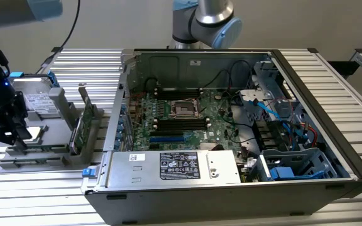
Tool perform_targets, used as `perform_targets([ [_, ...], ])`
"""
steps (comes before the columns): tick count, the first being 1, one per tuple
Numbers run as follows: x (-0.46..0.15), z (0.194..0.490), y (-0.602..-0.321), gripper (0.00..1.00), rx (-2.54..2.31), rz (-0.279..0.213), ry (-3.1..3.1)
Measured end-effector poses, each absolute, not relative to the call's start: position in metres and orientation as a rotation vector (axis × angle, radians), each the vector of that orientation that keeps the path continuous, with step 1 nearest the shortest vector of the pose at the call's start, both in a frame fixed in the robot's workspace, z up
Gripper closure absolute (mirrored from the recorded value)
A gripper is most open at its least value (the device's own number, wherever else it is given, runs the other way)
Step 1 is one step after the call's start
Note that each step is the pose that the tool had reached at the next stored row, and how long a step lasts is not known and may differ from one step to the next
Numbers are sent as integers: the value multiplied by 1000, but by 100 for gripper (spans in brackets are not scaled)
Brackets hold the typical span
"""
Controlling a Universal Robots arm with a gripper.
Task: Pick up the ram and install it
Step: 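Pick up the ram and move it above insertion slot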
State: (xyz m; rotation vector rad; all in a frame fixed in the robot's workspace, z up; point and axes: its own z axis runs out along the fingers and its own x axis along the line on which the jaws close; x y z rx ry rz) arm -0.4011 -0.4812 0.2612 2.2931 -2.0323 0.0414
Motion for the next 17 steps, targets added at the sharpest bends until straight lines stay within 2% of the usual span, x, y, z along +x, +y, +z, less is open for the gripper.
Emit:
perform_targets([
  [17,-401,230,-488,64,2310,43,-2016],
])
